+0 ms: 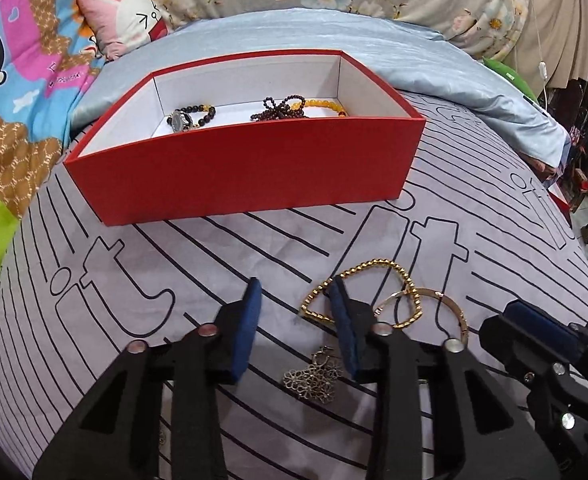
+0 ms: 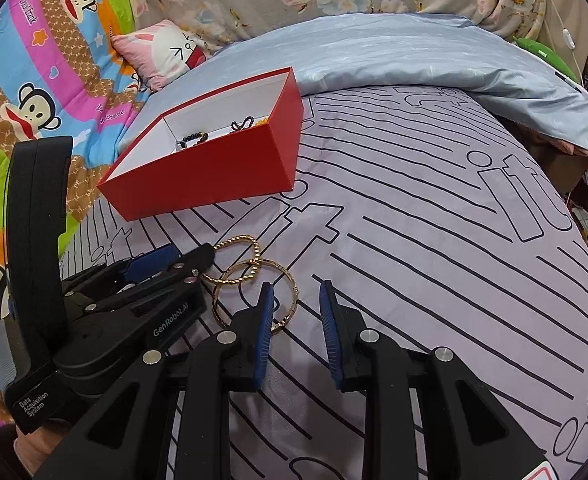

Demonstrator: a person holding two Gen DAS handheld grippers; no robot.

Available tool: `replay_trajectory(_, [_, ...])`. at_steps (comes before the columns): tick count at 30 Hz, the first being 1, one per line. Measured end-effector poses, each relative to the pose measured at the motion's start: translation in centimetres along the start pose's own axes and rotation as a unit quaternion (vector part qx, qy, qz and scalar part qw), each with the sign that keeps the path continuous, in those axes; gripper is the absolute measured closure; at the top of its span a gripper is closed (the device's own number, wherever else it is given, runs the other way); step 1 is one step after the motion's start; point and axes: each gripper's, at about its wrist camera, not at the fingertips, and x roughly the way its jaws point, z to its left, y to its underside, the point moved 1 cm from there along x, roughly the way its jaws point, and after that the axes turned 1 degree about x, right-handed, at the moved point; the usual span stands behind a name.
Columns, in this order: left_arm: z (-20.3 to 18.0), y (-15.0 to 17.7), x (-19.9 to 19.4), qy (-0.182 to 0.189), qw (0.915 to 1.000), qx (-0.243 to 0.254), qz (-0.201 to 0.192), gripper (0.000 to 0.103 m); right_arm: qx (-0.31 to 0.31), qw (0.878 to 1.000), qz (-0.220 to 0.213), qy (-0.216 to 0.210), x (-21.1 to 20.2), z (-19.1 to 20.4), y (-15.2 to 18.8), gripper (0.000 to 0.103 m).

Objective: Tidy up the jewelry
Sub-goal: 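Move both grippers back to the gold bracelets on the sheet, then grasp the gold bead chain bracelet with the left gripper while the right gripper grasps the gold bangle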

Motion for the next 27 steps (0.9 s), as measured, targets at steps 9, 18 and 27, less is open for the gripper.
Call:
replay_trajectory(9, [2.7, 0.1, -1.4, 0.018, 0.9991, -0.038, -0.01, 0.1, -0.013, 1.0, 0.011, -0.008, 0.5, 0.9, 0.5, 0.078])
replay_trajectory(18, [5.7, 1.6, -3.0, 0.006, 0.9976, -0.068, -0.013, 0.1, -0.032, 0.999, 0.015, -0.007, 1.1, 2.4, 0.9, 0.048])
replay_trajectory(27, [6.7, 2.6, -2.3, 0.011, 0.9966, -0.082, -0.002, 0.1, -0.06, 0.998, 0.02, 0.014, 2.7, 4.2, 0.8, 0.044])
